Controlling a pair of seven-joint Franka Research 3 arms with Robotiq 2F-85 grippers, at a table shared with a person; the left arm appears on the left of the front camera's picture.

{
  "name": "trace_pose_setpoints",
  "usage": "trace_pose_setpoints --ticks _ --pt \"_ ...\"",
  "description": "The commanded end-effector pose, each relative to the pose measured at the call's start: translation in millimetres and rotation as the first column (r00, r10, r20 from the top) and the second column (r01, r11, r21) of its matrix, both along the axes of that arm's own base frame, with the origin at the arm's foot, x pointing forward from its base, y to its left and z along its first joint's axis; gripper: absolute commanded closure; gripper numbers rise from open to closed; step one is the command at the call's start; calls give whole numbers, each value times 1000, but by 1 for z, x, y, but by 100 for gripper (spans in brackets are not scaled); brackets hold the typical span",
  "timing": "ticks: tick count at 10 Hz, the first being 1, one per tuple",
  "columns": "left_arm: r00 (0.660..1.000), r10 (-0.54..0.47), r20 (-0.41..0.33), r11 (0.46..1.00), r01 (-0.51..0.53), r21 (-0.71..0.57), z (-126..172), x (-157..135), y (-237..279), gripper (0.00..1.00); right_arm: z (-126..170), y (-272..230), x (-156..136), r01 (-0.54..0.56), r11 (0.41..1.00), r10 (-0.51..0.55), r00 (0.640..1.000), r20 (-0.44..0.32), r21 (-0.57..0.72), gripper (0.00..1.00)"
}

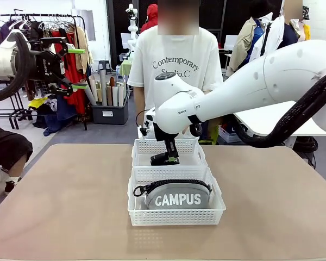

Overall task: Distribute items into two baskets.
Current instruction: Place the picked Stapler into the Organizing basket as instructed by the person.

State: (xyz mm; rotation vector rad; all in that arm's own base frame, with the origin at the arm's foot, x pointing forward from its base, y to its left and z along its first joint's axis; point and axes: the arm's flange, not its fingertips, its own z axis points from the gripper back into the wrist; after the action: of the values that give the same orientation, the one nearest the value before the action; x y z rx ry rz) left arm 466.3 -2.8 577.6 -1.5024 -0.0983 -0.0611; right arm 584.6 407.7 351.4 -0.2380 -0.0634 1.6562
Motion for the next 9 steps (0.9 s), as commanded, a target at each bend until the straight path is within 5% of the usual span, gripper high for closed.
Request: trace_pose_setpoints --ticks 1,3,8,9 --pt "1000 -5 -6 1000 5 -4 2 -1 1 0 -1 1 8 38 999 -38 999 16 -27 100" --pt "1000 -5 -6 1000 5 -4 2 -1 1 0 -8 0 13 65 997 -65 998 8 -30 97" --pt "1000 -5 -6 1000 5 -4 2 -1 1 0 -8 -7 23 111 994 -111 993 -28 -19 8" --pt "1000 -5 -6 1000 5 -4 2 -1 1 0 -5 -8 24 122 992 -122 992 -35 -10 0"
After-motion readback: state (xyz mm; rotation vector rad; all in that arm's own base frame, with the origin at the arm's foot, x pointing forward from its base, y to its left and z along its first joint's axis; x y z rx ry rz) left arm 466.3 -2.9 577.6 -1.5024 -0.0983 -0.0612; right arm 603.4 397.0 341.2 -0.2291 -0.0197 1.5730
